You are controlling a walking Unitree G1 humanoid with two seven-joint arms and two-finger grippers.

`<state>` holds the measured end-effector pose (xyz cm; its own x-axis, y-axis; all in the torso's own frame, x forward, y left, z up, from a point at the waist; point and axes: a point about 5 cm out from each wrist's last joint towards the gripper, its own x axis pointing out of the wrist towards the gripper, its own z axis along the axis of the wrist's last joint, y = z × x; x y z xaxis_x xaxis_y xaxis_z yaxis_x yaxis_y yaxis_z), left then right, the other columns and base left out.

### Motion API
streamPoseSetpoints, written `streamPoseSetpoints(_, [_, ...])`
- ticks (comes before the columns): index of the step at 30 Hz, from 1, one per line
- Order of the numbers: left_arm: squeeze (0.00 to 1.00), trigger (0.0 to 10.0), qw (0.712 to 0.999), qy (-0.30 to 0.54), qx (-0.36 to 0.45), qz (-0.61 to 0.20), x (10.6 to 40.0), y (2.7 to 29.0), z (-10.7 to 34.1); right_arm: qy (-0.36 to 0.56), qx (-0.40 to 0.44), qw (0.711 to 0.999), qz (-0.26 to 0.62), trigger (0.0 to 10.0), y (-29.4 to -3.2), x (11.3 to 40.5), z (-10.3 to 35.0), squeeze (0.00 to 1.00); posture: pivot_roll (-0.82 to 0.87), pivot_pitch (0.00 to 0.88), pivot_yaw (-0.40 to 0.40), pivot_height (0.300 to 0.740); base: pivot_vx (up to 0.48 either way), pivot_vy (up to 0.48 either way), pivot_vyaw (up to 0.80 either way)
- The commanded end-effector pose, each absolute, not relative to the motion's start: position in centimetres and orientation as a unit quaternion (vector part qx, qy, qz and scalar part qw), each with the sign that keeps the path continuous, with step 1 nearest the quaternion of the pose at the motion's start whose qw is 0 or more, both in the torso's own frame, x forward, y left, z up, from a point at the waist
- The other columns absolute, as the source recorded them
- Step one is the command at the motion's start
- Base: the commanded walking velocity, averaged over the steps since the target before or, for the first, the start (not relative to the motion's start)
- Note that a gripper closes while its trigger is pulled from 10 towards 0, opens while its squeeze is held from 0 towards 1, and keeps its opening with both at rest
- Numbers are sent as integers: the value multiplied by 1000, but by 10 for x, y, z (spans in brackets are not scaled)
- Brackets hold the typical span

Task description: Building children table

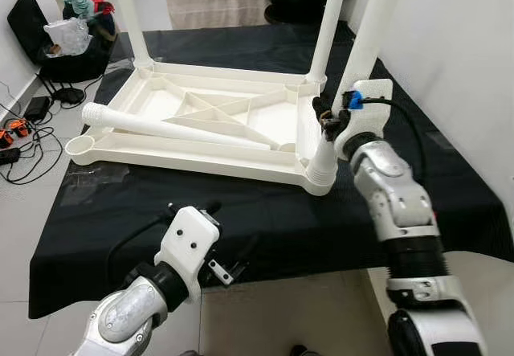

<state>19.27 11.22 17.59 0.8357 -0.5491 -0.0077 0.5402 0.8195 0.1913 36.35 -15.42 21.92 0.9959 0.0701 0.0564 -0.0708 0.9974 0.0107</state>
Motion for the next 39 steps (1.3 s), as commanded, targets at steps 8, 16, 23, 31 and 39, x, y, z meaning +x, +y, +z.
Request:
streamPoseSetpoints(8, [0,10000,958,-24,98,-267,198,113,173,62,31,996,-50,10000,-142,356,169,0,76,158,-18,740,0,0,0])
streamPoseSetpoints(16, [0,10000,959,-27,99,-266,200,111,173,45,19,992,-115,10000,-122,356,175,0,74,163,-22,740,0,0,0])
streamPoseSetpoints(23, [0,10000,960,-31,95,-263,200,108,174,60,37,979,-190,10000,-95,362,184,0,75,167,-41,740,0,0,0])
streamPoseSetpoints(31, [0,10000,961,-35,94,-258,200,108,175,36,70,965,-250,10000,-82,363,197,0,81,175,-53,740,0,0,0])
streamPoseSetpoints(39, [0,10000,963,-34,100,-248,201,112,176,37,91,940,-325,10000,-74,361,199,0,100,190,-52,740,0,0,0])
